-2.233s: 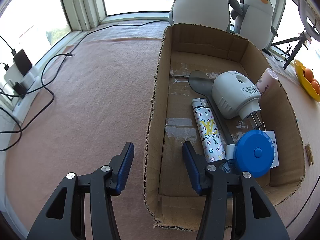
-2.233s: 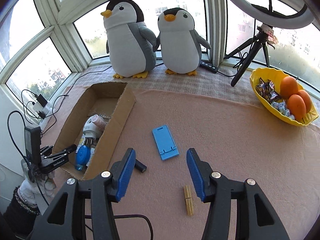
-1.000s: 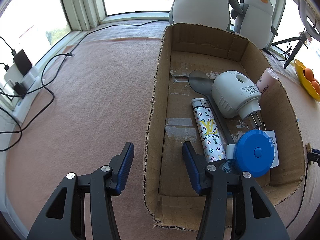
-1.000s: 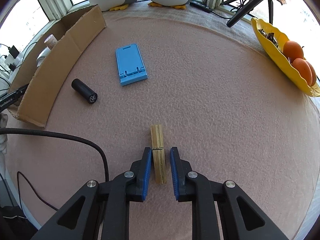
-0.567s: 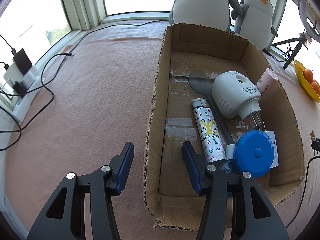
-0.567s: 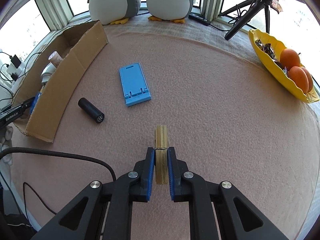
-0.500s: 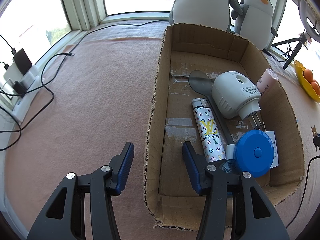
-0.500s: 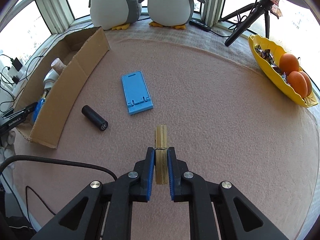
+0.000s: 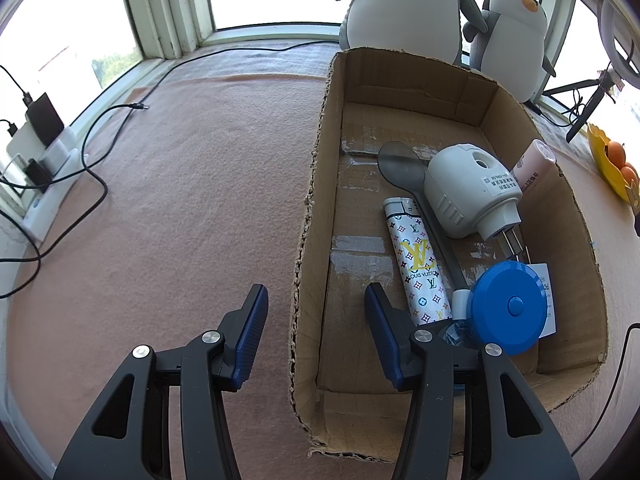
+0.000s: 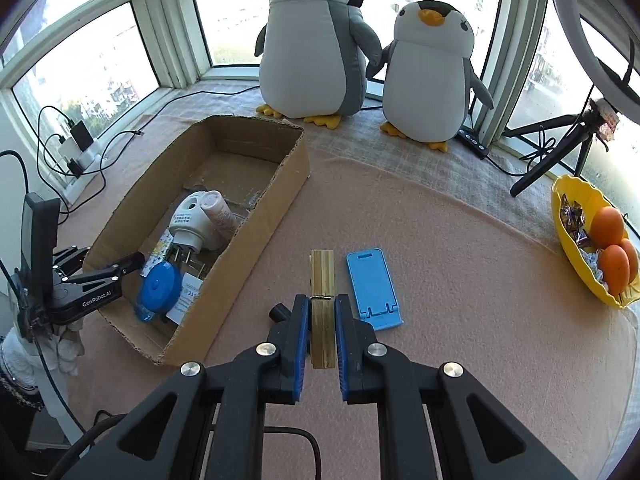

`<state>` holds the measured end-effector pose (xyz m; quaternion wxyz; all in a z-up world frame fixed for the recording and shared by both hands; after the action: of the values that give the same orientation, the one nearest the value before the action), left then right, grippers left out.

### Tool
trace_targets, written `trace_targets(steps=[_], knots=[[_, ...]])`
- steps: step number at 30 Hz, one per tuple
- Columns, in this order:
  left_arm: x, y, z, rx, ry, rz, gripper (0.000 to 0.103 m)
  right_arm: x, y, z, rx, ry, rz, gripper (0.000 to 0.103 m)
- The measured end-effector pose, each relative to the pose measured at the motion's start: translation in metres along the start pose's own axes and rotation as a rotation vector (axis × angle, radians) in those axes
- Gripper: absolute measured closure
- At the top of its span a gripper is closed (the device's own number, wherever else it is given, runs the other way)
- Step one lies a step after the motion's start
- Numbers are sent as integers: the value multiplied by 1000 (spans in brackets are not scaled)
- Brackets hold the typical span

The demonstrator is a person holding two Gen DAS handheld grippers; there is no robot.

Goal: Organize rigid objects
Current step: 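Carry the clothespin into the box and open the right gripper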

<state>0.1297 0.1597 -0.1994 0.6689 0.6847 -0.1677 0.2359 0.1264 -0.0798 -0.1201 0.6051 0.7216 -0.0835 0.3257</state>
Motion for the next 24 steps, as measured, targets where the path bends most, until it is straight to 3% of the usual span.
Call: trace_targets(steps=[12, 24], knots=[[0, 0, -2, -5, 7, 1, 52, 16, -16, -68, 136, 45, -19, 91], [0, 0, -2, -5, 7, 1, 52, 5, -34, -85, 188, -4, -65, 91]])
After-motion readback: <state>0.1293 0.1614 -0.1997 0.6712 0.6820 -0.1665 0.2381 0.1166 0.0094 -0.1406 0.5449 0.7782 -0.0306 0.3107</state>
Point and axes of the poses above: each gripper's, at about its wrist camera, not at the fingertips, and y roughly against the way its jaws point, z to its right, x to its top, the point moved 3 cm from there along -y, roughly the way its jaws point, and after that the axes turned 3 degrees about z, right-handed, at the moved point
